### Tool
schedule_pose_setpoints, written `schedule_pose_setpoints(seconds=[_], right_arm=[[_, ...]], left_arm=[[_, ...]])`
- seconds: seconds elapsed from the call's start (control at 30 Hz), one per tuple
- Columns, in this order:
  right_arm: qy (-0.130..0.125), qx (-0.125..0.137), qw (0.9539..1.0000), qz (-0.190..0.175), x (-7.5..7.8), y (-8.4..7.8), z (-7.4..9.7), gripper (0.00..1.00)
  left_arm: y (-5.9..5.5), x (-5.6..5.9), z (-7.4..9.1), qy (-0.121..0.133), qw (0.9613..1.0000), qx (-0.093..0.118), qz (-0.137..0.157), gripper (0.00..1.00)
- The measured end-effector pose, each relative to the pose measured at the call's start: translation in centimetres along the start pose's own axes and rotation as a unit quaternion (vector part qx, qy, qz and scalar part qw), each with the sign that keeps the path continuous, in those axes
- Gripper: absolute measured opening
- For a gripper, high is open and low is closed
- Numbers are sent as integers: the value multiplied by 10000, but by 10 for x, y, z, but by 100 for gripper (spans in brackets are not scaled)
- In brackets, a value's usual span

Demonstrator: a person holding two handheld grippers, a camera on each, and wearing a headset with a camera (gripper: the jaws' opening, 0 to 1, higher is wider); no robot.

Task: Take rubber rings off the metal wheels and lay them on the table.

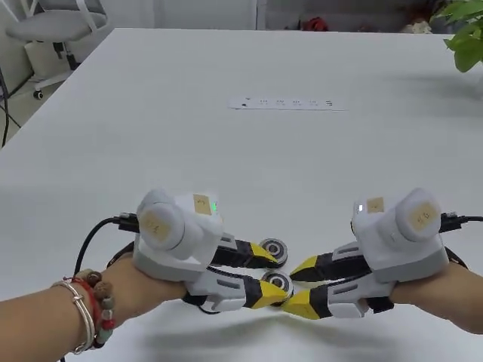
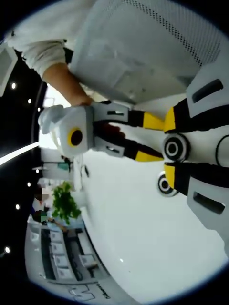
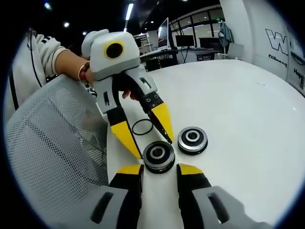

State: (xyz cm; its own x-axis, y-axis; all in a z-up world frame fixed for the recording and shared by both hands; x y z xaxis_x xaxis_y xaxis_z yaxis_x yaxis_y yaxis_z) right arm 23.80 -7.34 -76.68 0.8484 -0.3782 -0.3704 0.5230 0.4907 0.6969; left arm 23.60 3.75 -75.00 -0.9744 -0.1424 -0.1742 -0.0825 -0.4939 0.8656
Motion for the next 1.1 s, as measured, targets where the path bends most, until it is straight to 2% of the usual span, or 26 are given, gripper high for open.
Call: schedule_pose_setpoints(seconds=[0.1,0.4,0.53,1.1], right_arm=[[-10,26,10000,35,1,0,0,21],[-34,-16,9999,157,2,-2,2,17],[-43,-27,9997,234,4,-2,3,15],[-31,-51,9998,215,4,-2,2,12]], left_arm=[[-2,0,-1,5,10000,2,35,20],[-7,1,-4,27,9997,-178,-137,17],[-6,2,-5,6,9994,-193,-276,15],[-6,0,-5,4,9991,-137,-404,15]])
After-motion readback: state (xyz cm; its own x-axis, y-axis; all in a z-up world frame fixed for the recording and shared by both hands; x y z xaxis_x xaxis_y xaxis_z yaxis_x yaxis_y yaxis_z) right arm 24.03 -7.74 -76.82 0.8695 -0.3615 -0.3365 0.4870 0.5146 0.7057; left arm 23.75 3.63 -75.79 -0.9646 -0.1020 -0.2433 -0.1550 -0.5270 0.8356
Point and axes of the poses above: the centre of the closed fingertips' face, and the gripper's own axes: z roughly backward along the fingers, x roughly to its right, y roughly out of its top, the point moved 7 cm from there along z, roughly backward along the fingers, and after that the axes turned 15 degrees about -z, right-handed, at the moved point
